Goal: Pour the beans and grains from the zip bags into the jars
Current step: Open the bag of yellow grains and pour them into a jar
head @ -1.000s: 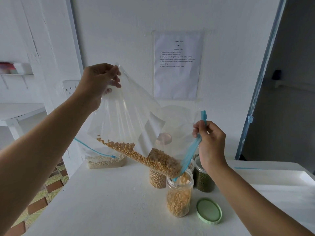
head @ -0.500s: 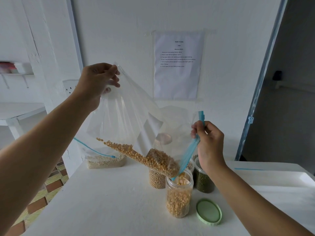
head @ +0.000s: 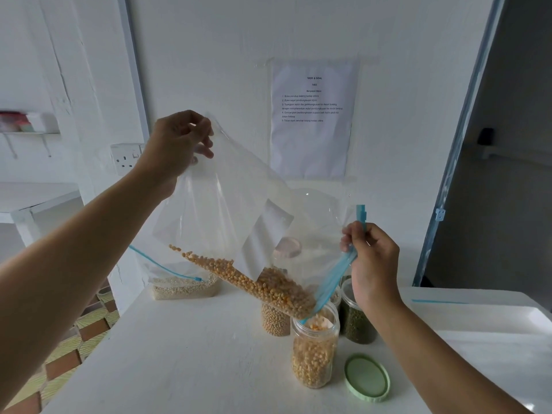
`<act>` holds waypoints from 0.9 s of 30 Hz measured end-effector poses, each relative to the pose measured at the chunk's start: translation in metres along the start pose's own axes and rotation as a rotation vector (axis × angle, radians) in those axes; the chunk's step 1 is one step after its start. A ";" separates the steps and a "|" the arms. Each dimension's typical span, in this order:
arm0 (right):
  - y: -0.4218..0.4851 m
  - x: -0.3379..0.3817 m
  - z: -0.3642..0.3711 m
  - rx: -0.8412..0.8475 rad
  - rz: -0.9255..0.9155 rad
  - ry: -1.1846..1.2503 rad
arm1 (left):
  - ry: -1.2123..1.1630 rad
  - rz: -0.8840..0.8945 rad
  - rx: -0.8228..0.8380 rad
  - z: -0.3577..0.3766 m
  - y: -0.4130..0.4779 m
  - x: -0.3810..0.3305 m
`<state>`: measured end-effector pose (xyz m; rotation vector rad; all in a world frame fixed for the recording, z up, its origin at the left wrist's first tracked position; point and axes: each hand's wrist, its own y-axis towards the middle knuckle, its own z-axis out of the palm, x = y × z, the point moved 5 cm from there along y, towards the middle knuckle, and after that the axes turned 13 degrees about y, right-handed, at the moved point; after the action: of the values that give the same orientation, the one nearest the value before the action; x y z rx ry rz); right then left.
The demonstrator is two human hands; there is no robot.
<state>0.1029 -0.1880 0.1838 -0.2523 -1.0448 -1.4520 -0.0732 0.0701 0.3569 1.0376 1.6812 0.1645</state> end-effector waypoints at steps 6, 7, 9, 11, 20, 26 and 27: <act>0.000 0.000 0.000 -0.008 -0.009 -0.009 | 0.091 0.060 -0.016 0.003 0.002 -0.003; 0.000 0.000 -0.001 -0.009 -0.011 -0.010 | 0.092 0.065 -0.015 0.003 0.003 -0.003; 0.000 -0.001 -0.001 -0.011 -0.013 -0.016 | 0.089 0.069 -0.013 0.003 0.004 -0.003; 0.000 -0.001 -0.002 -0.013 -0.014 -0.016 | 0.088 0.064 -0.011 0.003 0.005 -0.003; 0.000 0.000 -0.002 -0.024 0.000 -0.009 | 0.080 0.064 0.011 0.005 0.006 -0.006; -0.001 0.000 -0.008 -0.063 0.027 0.006 | 0.082 0.098 0.031 0.009 0.007 -0.018; -0.001 0.001 -0.008 -0.065 0.027 0.006 | 0.079 0.100 0.033 0.010 0.008 -0.019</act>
<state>0.1050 -0.1941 0.1794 -0.3074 -0.9872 -1.4634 -0.0606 0.0577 0.3716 1.1538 1.7081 0.2469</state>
